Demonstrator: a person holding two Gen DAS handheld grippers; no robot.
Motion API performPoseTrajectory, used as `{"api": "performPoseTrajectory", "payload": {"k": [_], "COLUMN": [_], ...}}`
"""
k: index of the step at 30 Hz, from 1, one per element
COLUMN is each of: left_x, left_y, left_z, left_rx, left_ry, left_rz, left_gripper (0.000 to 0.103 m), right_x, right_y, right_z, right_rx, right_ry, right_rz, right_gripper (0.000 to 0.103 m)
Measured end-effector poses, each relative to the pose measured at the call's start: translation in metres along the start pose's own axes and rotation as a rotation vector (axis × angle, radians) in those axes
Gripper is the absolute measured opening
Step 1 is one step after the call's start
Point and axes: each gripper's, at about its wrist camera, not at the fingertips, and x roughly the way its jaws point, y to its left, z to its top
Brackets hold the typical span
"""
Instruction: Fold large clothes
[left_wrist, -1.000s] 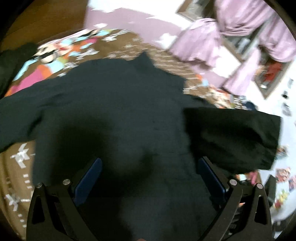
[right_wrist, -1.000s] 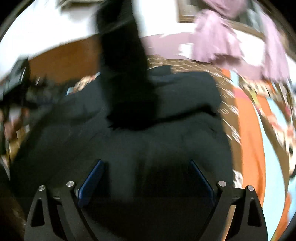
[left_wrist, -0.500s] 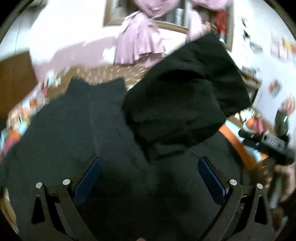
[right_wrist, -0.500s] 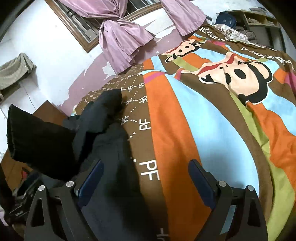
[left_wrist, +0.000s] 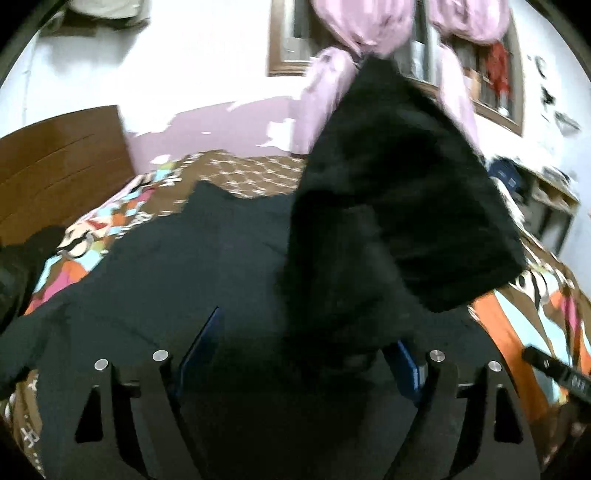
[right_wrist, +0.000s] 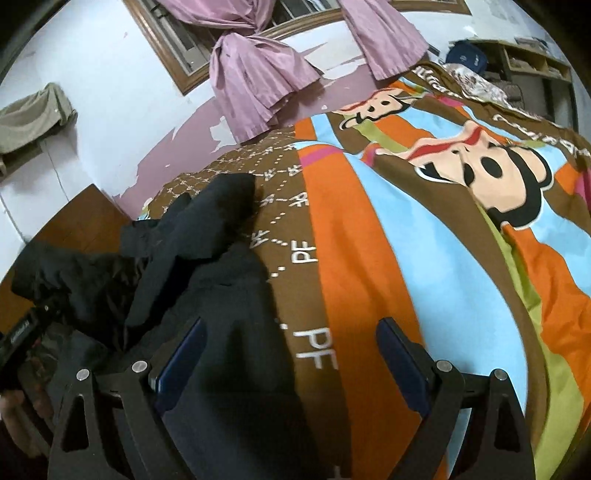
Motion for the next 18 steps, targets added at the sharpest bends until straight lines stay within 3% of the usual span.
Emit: {"api": "performPoseTrajectory", "payload": {"k": [5,9,14,18], "left_x": [0.002,0.026,0.018,-0.001], "left_y": [0.060,0.114,0.147,0.147], "left_z": [0.011,-0.005,-0.028,-0.031], "left_rx": [-0.078,-0.187,-0.250,-0.262], "left_ry": [-0.006,0.146,0.214,0.200], "left_rz": [0.120,0.182,0.251,0.216], "left_gripper": [0.078,0.078,0.079,0.079], "right_x": [0.010,0.019,0.054,0.093], "right_y": [0.031,0.067,0.113,0.113], "right_z": [0.010,0.028,0.047,0.049], "right_rx": [-0.109,-0.223,-0.421,-0.475], "right_ry": [-0.013,-0.062,-0.046,-0.006], "right_rz": [-0.015,-0.030,-0.043,-0.095], "right_gripper": [0.093,0.096,0.097,0.097]}}
